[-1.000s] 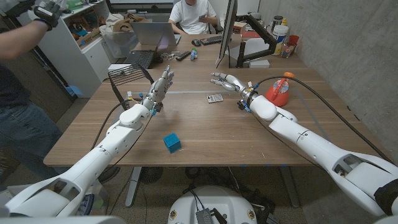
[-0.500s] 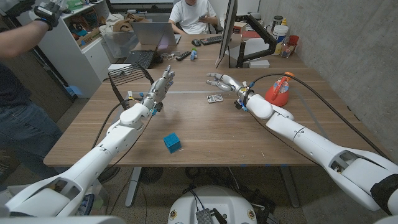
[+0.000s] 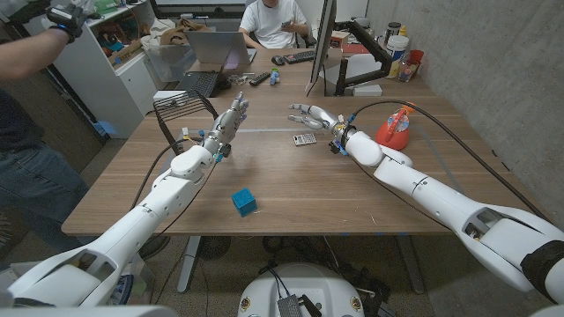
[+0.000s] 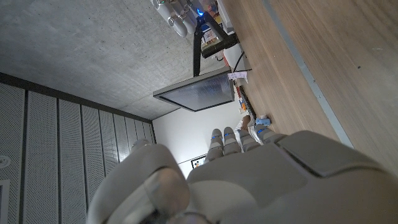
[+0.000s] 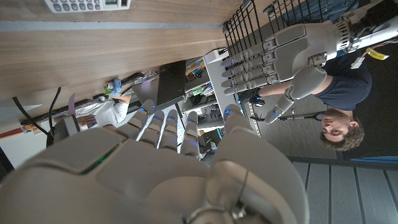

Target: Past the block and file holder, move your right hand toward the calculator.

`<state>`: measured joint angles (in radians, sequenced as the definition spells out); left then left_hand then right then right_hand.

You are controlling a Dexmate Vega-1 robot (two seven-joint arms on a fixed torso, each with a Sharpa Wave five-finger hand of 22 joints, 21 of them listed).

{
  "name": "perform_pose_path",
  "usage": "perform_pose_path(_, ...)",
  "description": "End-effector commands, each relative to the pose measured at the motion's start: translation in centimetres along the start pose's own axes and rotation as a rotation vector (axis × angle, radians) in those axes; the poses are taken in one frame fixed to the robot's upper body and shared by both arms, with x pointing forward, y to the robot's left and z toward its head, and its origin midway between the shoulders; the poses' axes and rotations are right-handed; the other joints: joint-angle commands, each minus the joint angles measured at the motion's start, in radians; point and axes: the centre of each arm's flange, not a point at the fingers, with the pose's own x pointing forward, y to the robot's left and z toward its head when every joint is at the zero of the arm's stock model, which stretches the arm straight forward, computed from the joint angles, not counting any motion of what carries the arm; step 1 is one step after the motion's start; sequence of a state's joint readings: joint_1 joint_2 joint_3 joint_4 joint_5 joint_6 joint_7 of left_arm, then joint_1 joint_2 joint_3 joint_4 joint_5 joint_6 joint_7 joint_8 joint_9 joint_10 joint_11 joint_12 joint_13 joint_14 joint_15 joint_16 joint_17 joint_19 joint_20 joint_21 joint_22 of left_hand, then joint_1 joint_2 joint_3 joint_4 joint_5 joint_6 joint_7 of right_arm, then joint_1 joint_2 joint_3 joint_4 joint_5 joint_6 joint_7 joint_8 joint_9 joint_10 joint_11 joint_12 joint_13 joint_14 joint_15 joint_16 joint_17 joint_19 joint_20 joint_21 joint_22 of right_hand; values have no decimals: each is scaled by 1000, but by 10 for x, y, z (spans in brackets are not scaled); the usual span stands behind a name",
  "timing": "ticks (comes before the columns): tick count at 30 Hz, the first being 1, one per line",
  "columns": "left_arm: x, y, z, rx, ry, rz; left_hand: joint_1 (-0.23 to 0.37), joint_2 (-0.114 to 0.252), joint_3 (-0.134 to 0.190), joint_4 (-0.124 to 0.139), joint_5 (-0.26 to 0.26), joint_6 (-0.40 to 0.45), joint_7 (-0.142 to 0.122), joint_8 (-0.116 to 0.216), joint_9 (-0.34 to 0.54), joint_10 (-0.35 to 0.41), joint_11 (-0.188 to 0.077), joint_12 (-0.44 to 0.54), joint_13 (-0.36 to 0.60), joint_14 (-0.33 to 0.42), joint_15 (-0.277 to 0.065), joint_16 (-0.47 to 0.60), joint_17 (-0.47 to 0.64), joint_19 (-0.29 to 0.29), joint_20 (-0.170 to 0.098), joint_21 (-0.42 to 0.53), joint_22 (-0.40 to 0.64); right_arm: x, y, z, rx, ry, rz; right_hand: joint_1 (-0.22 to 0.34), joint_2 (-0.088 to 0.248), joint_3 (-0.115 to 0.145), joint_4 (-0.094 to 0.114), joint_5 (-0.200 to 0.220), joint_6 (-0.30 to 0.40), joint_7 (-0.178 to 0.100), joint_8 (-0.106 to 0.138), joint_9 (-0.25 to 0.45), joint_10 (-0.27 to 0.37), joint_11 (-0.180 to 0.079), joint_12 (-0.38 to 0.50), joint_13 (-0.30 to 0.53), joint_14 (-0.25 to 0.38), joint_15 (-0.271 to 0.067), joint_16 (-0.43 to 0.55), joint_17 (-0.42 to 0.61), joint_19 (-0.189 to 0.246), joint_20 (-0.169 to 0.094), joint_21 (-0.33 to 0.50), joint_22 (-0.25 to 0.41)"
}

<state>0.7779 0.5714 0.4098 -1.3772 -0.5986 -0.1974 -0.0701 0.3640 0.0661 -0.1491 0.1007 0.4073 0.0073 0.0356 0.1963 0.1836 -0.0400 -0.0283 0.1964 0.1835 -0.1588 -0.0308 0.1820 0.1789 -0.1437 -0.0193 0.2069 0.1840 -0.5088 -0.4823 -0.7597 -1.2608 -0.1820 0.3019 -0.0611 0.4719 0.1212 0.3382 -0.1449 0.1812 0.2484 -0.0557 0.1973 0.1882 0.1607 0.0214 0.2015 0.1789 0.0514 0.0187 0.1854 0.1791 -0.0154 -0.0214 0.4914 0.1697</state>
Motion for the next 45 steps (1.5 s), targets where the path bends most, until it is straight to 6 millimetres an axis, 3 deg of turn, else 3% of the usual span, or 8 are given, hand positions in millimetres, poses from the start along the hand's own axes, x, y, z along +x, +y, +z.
perform_pose_path(1, 1, -1, 1, 2, -3, -4, 11, 3, -7, 2, 1, 1, -1, 3, 3, -10, -1, 4, 5, -9, 0, 4, 6, -4, 10, -1, 1, 11, 4, 5, -68, -4, 31, 13, 0, -2, 0, 4, 2, -6, -1, 4, 8, -7, 7, 5, -8, 1, 2, 3, -1, 2, -2, 5)
perform_pose_path(26, 0, -13, 15, 11, -25, -13, 13, 5, -12, 2, 0, 4, -1, 4, 3, -10, -1, 5, 5, -9, 1, 4, 6, -5, 11, -1, 1, 19, 14, 10, -194, -2, 96, 16, -2, -4, 0, 3, 5, -16, 0, 4, 6, -18, 7, 6, -12, 7, 3, 3, 0, 12, -14, 5)
perform_pose_path(45, -14, -22, 11, -7, -21, 0, 15, 7, -16, 2, 0, 7, 0, 4, 3, -10, -2, 5, 5, -8, 2, 5, 6, -8, 14, -2, 1, 16, 21, 11, -226, 8, 142, 16, -2, -7, 2, 2, 7, -19, 0, 4, 9, -24, 9, 6, -5, 7, 6, 4, 1, 15, -22, 6)
